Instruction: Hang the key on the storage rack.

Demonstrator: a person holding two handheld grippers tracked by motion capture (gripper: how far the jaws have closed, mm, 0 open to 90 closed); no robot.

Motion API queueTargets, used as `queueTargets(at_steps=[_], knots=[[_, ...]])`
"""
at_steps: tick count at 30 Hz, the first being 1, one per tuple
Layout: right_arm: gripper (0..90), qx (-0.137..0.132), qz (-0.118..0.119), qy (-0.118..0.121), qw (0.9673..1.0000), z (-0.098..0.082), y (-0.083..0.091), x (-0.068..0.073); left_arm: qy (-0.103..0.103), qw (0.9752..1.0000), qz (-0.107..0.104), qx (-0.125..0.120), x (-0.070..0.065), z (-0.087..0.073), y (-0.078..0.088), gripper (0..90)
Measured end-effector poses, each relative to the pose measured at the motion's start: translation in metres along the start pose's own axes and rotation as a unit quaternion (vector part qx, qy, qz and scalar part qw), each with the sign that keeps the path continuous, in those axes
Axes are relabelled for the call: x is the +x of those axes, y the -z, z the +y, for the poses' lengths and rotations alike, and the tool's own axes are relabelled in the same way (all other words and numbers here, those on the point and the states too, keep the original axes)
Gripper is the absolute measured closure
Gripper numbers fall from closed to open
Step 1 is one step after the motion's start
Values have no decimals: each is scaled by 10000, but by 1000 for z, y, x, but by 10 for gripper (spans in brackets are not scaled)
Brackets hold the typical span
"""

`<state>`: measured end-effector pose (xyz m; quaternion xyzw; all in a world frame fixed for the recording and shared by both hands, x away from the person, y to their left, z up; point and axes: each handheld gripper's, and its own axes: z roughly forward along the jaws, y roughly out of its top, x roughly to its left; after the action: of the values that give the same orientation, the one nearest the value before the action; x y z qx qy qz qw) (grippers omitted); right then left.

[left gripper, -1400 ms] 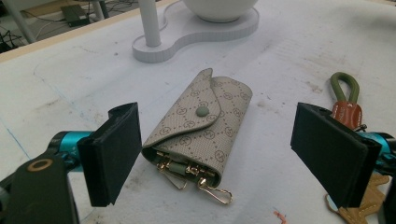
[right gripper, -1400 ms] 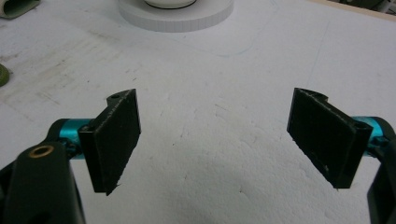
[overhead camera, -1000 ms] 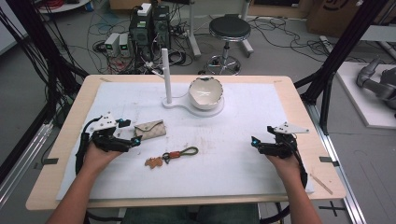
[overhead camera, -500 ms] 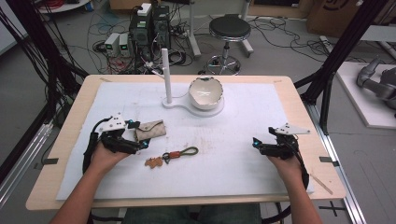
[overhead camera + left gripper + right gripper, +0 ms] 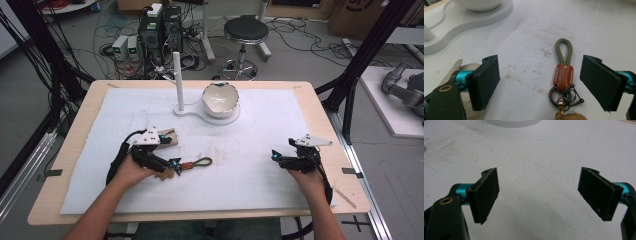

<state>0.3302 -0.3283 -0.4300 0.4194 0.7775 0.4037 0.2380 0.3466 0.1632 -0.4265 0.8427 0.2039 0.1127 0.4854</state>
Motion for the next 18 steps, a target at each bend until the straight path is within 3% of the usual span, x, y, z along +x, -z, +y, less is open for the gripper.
queueTargets(at_steps=[6,12,15,18], knots=[[176,28,21,37,10000,0,-1,2,-159,9990,-132,398,-10,3,-22,165],[176,108,62,110,9999,0,-4,5,-413,9956,-215,811,-16,2,-35,208],[176,128,89,146,9998,0,-5,6,-393,9950,-210,894,-16,1,-38,231],[176,149,103,152,9997,0,-5,6,-309,9929,-92,1146,-14,-1,-42,270]])
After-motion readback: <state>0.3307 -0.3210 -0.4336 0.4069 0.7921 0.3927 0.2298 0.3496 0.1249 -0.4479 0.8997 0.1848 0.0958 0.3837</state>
